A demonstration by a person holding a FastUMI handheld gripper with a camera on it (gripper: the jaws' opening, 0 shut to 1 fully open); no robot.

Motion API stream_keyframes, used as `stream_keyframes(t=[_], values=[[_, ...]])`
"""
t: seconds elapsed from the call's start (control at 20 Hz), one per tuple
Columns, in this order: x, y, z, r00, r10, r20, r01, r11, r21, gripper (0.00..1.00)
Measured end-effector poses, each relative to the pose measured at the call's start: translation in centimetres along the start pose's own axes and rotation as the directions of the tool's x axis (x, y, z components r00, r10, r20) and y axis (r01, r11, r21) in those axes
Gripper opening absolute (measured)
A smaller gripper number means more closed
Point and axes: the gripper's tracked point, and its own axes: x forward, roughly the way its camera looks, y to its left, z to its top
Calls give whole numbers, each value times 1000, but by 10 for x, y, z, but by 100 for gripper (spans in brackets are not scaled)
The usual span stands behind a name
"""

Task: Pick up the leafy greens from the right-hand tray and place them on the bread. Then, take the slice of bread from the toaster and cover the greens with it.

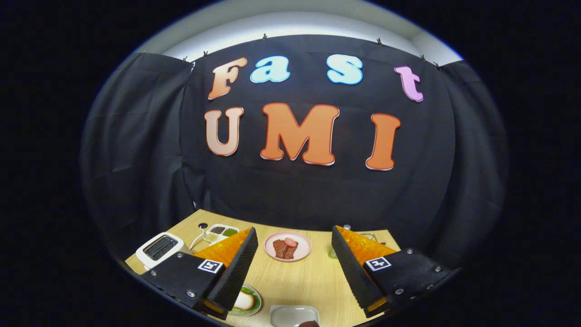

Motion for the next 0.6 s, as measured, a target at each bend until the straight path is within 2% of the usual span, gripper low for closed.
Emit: stream_keyframes(t=[0.2,0.4,0.6], values=[[-16,-17,49,989,-76,130,86,994,-67,98],[-21,-5,87,963,-60,263,94,988,-119,98],[-27,1,100,956,-48,289,83,990,-110,99]])
